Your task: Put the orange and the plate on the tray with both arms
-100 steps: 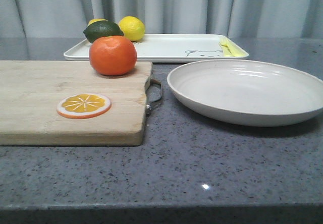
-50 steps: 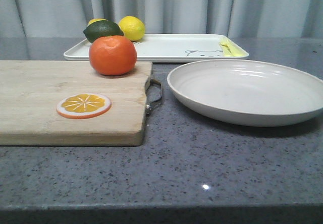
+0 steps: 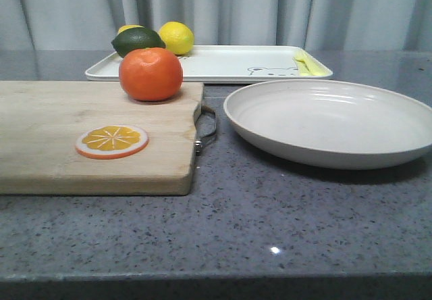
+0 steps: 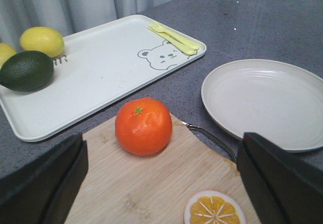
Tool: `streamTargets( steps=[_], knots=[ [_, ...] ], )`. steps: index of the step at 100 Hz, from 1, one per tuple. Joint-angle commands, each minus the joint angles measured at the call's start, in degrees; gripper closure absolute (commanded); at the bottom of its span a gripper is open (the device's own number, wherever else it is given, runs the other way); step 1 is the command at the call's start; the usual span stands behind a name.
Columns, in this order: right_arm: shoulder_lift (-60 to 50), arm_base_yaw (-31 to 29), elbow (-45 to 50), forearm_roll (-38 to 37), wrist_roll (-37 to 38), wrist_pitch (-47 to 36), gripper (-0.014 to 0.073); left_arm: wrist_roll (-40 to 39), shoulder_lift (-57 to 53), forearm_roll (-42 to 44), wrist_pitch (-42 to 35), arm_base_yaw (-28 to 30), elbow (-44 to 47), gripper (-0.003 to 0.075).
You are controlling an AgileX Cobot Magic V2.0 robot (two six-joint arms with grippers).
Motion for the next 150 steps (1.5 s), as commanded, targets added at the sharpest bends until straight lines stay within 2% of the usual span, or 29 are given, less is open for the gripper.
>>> streamTargets(
  steps=[1,28,54,81,140,150],
  knots=[
    [1.26,-0.21,-1.8,0.81,-0.16,-4.55,0.0032,3.21,4.75,-5.15,-0.21,-1.75,-5.26,0.0135],
    [1.26,-0.21,-1.8,0.7,-0.16,-4.56,0.0032,5.97,19.44,-5.81,-5.73,-8.46,-14.35,0.0135],
    [1.26,-0.21,-1.8,0.25,-0.16,-4.02,0.0032,5.97,29.36,-5.83,-5.95,-9.13,-18.54,0.0135],
    [1.26,-0.21,-1.7,0.19,-0.16,-3.94,0.0032,5.97,32.05,-5.93,-9.82,-9.13,-18.64,0.0135],
    [1.26,-0.21,-1.7,0.1,-0.16,-3.94,0.0032,5.97,38.16,-7.39,-9.74,-9.13,-18.64,0.0136],
    [1.26,-0.21,-1.7,0.1,-0.16,-3.94,0.0032,5.97,38.32,-7.39,-9.85,-9.13,-18.64,0.0176]
  ],
)
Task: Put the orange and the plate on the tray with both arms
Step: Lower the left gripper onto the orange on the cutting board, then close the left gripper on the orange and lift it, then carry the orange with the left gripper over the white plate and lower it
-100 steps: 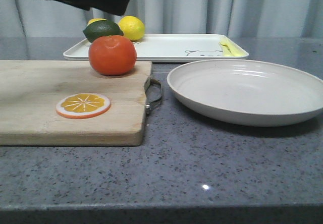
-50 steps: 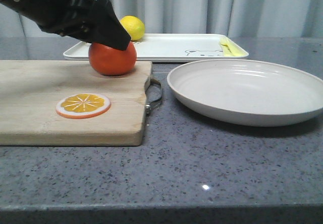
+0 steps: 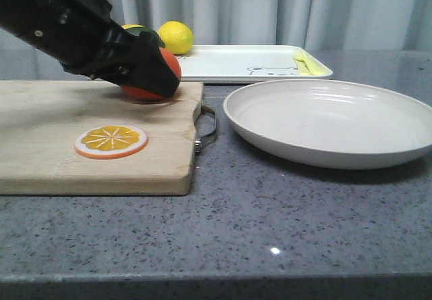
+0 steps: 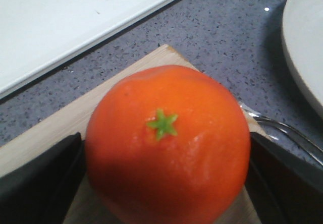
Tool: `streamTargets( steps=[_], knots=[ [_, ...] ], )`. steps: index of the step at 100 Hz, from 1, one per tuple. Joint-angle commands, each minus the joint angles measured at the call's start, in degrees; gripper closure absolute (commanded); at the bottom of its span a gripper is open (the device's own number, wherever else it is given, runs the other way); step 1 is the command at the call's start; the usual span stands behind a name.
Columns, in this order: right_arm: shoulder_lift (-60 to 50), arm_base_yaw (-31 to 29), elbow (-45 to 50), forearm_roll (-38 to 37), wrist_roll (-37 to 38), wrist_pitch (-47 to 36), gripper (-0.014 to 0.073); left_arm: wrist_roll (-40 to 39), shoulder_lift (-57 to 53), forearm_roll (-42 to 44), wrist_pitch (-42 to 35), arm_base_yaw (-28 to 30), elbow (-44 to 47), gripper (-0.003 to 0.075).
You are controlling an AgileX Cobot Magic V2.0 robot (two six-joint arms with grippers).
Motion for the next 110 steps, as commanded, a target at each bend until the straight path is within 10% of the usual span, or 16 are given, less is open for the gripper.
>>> streamTargets(
  steps=[1,40,78,110],
  knots=[
    [1.26,-0.21,-1.7,0.2,-0.16,-4.04,0.0032,0.02,-2.03,-1.96,-0.3,-0.48,-1.78,0.0181],
    [1.26,-0.21,-1.7,0.12,-0.16,-3.99,0.0032,0.02,-2.73,-1.96,1.14,-0.48,-1.78,0.0572],
    [1.26,-0.21,-1.7,0.12,-0.16,-3.87,0.0032,0.02,-7.3,-2.63,8.84,-3.53,-5.33,0.0582],
    [1.26,-0.21,-1.7,0.12,-0.16,-3.17,0.0032,0.14,-2.07,-3.01,-1.56,-17.76,-11.16,0.0581]
  ],
)
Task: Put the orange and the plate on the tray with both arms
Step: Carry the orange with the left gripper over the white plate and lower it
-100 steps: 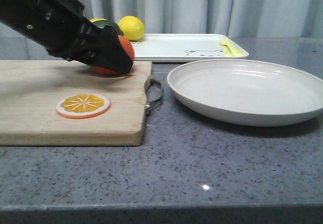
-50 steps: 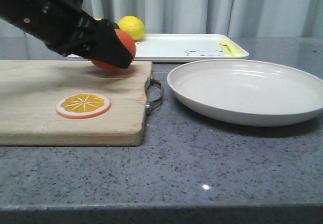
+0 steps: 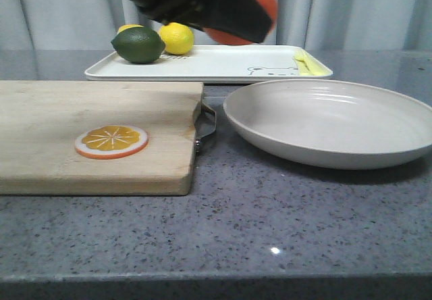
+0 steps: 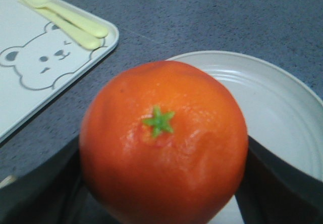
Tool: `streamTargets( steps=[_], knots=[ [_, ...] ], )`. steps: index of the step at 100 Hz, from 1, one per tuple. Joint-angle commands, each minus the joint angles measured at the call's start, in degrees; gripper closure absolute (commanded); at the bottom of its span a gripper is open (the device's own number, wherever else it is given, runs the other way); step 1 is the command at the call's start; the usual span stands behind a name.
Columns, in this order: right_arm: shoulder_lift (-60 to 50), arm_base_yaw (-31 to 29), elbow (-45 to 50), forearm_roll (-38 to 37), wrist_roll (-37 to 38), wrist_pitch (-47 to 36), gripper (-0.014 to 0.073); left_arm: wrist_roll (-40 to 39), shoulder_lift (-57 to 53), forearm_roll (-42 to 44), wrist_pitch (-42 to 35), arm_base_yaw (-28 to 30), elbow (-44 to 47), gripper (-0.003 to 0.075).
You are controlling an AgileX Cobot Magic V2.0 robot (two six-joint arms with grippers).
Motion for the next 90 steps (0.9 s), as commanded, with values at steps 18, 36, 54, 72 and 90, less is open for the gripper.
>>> streamTargets(
  steps=[18,36,54,72,90],
  knots=[
    [1.26,-0.21,-1.7,0.22,-0.16,-3.46,0.0032,0.14,5.42,-2.48,-3.24,-6.08,-8.02,0.058],
    [1.26,-0.21,-1.7,0.22,-0.16,-3.46,0.0032,-0.1,9.55,-3.34,-1.85,-6.39,-9.99,0.058],
    [1.26,-0.21,-1.7,0.22,-0.16,-3.46,0.0032,-0.1,10.89,-3.32,-0.87,-6.39,-9.99,0.0472],
    [1.26,-0.21,-1.7,0.22,-0.16,-3.52,0.0032,-0.1,10.89,-3.22,-0.72,-6.39,-9.99,0.0331],
    [1.26,-0.21,-1.7,0.22,-0.16,-3.52,0.0032,-0.1,10.89,-3.22,-0.72,-6.39,-9.99,0.0232]
  ],
)
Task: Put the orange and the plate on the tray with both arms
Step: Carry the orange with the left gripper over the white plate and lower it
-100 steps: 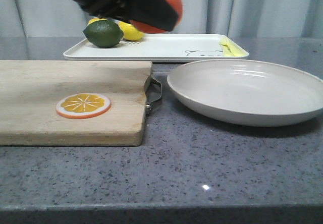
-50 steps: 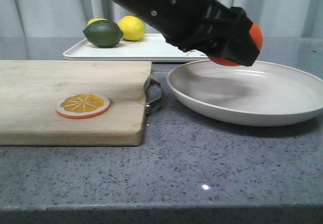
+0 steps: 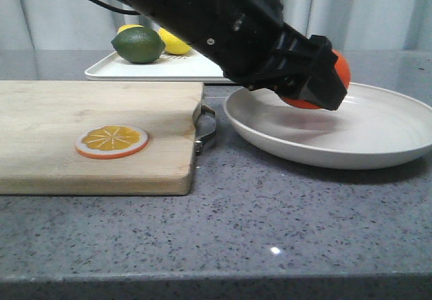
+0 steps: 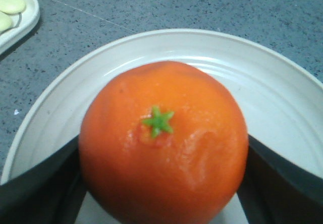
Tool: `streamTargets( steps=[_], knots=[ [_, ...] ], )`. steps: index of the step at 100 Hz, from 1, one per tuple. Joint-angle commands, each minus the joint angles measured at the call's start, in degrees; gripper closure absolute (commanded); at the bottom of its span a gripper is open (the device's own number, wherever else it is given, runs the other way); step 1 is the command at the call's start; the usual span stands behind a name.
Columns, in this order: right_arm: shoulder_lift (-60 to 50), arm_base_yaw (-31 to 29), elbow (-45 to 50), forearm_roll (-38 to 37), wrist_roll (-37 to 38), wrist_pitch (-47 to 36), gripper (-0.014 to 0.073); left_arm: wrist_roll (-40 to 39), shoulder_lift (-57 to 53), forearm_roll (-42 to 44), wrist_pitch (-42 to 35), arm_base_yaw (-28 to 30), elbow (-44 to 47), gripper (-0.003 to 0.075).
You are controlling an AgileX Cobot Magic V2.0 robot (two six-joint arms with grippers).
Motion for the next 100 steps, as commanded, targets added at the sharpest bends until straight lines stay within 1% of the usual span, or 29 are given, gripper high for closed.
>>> streamTargets(
  steps=[1,50,58,68,87,92,100],
  knots=[
    [1.26,-0.21,-1.7,0.22,-0.16,-3.86,0.0032,-0.23,-2.85,-2.02,0.6,-0.49,-2.03,0.0232],
    [1.26,-0.21,-1.7,0.22,-0.16,-3.86,0.0032,-0.23,-2.29,-1.1,0.6,-0.49,-2.03,0.0232],
    [1.26,-0.21,-1.7,0.22,-0.16,-3.86,0.0032,-0.23,-1.65,0.16,0.9,-0.49,-2.03,0.0229],
    [1.26,-0.21,-1.7,0.22,-0.16,-3.86,0.0032,-0.23,-1.12,0.15,0.9,-0.49,-2.03,0.0186],
    [1.26,-0.21,-1.7,0.22,-0.16,-3.86,0.0032,-0.23,-1.12,1.24,0.79,-0.49,-2.03,0.008],
    [1.26,-0.21,-1.7,0.22,-0.16,-3.86,0.0032,-0.23,-1.12,1.53,0.79,-0.49,-2.03,0.0066],
    [1.26,-0.21,-1.7,0.2,-0.16,-3.92,0.0032,-0.23,-1.12,1.53,0.68,-0.49,-2.03,0.0066]
  ],
)
